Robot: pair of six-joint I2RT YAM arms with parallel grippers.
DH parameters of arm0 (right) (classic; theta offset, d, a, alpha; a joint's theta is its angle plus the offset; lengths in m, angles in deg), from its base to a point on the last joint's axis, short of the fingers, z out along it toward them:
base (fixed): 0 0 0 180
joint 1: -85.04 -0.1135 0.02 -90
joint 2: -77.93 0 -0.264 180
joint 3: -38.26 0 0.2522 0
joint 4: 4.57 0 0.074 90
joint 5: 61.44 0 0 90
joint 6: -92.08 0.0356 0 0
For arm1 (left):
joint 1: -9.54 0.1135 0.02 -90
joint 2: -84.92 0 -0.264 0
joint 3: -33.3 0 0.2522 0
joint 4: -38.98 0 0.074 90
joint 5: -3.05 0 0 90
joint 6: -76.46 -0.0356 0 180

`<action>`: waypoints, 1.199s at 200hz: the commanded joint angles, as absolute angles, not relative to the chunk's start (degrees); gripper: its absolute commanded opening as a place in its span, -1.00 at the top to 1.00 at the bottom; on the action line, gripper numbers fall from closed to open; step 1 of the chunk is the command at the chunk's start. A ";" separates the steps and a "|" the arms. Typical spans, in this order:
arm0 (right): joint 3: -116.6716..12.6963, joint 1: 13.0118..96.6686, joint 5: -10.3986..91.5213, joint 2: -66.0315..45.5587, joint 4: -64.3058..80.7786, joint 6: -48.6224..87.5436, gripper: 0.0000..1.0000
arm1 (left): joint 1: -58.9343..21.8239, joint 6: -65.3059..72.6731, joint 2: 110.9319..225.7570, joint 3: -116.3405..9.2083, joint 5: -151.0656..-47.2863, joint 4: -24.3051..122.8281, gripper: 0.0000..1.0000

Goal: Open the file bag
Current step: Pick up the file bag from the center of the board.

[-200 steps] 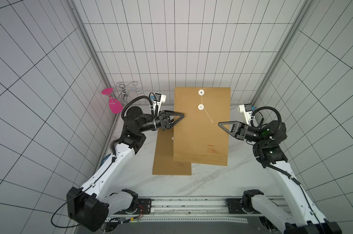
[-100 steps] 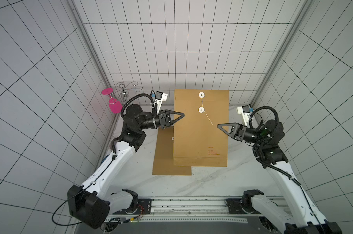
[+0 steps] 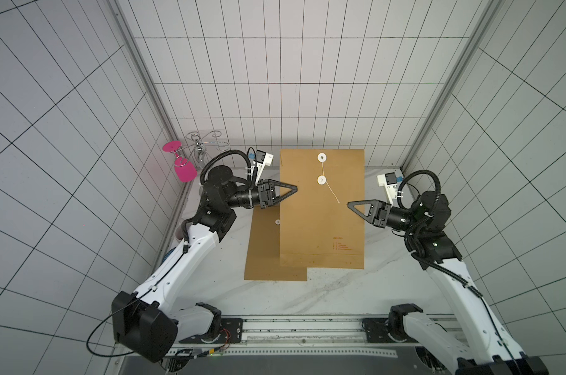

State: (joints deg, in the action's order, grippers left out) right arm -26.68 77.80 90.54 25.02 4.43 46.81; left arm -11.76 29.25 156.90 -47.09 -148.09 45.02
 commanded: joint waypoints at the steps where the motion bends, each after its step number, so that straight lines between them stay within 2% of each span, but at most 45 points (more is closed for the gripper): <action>1: -30.33 77.40 89.32 26.29 4.69 45.46 1.00 | -11.81 25.85 157.43 -47.33 -148.07 48.78 0.62; 27: -30.43 77.34 89.22 26.44 4.79 45.55 1.00 | -11.90 25.32 157.46 -46.72 -147.77 49.25 0.63; 49: -30.25 77.37 89.14 26.46 4.99 45.58 1.00 | -11.90 25.05 157.37 -46.64 -147.04 49.52 0.85; 60: -29.96 77.37 88.96 26.51 4.89 45.65 1.00 | -11.90 25.09 157.43 -46.54 -146.82 49.52 0.86; 79: -29.47 77.39 88.59 26.77 4.08 46.31 1.00 | -12.00 25.18 157.36 -46.10 -146.42 49.34 0.57; 93: -29.11 77.38 88.36 26.91 3.56 46.72 1.00 | -12.23 25.96 157.12 -45.29 -146.08 47.85 0.53; 154: -28.56 77.36 88.20 26.85 3.25 47.12 1.00 | -14.63 26.04 157.37 -44.31 -143.85 46.49 1.00; 178: -28.63 77.44 88.12 27.14 4.48 46.34 1.00 | -14.38 24.96 157.43 -45.30 -143.38 48.24 1.00; 196: -29.04 77.46 87.99 27.26 5.70 45.54 1.00 | -14.06 23.80 157.45 -46.60 -143.48 50.10 0.82; 240: -29.10 77.57 87.59 27.26 6.03 45.38 1.00 | -13.29 24.41 156.57 -46.92 -142.37 49.78 0.95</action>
